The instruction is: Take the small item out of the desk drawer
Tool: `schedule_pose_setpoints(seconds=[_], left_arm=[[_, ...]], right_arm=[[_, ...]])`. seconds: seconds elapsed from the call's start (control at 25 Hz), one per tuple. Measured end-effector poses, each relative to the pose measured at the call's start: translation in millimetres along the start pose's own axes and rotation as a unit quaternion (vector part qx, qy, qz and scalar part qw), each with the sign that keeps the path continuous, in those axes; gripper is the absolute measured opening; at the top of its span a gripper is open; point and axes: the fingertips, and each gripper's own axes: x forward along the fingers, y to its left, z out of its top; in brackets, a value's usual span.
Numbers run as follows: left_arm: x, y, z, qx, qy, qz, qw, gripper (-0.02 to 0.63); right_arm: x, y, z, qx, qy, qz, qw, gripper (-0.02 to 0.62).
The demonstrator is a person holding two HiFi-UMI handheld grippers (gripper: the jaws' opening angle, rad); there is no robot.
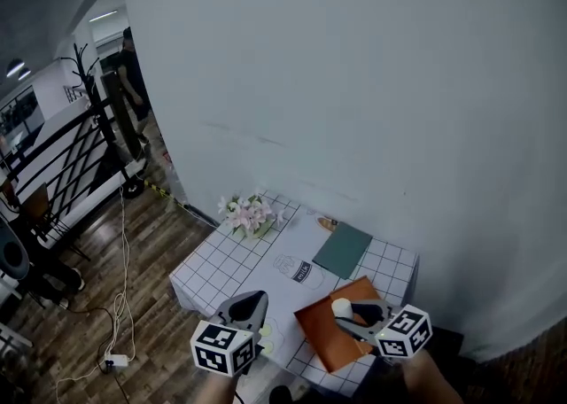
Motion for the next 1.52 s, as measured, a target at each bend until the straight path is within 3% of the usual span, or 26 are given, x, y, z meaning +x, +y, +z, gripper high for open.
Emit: schedule_pose_setpoints(seconds=[0.4, 0.64, 0.8, 1.04, 1.16, 1.52], left_arm=[[-11.0, -19.9, -1.1, 0.002, -0.002, -0.006, 1.0, 0.011], [-20.2, -19.4, -7.3, -0.003, 0.001, 0.005, 1.0, 0.011], [-12.9, -14.8, -2.3, -0.003, -0.001, 0.009, 1.0, 0.011], [-9.6, -19.6, 19.7, 0.014, -0.026, 0.009, 0.9995, 0.011], [-11.4, -18.9, 23.3, 0.014, -0.032, 0.008, 0.9994, 0.011], [-11.5, -17.0, 17.5, 0.011, -0.027, 0.01, 0.9995, 0.011]], right_arm=[[-38.3, 39.3, 53.4, -0.035, -0.09, 0.019, 0.995, 0.16], [-56.4, 52.0, 91.1, -0.044, -0.159, 0.03, 0.986, 0.16], [-70.0, 50.9, 106.9, -0.051, -0.196, 0.013, 0.979, 0.16], [-111.8, 34.7, 126.3, 0.019, -0.294, -0.005, 0.956, 0.16], [-115.4, 27.9, 115.9, 0.019, -0.291, -0.027, 0.956, 0.158], [-98.8, 32.5, 96.8, 0.002, -0.246, -0.035, 0.969, 0.156]])
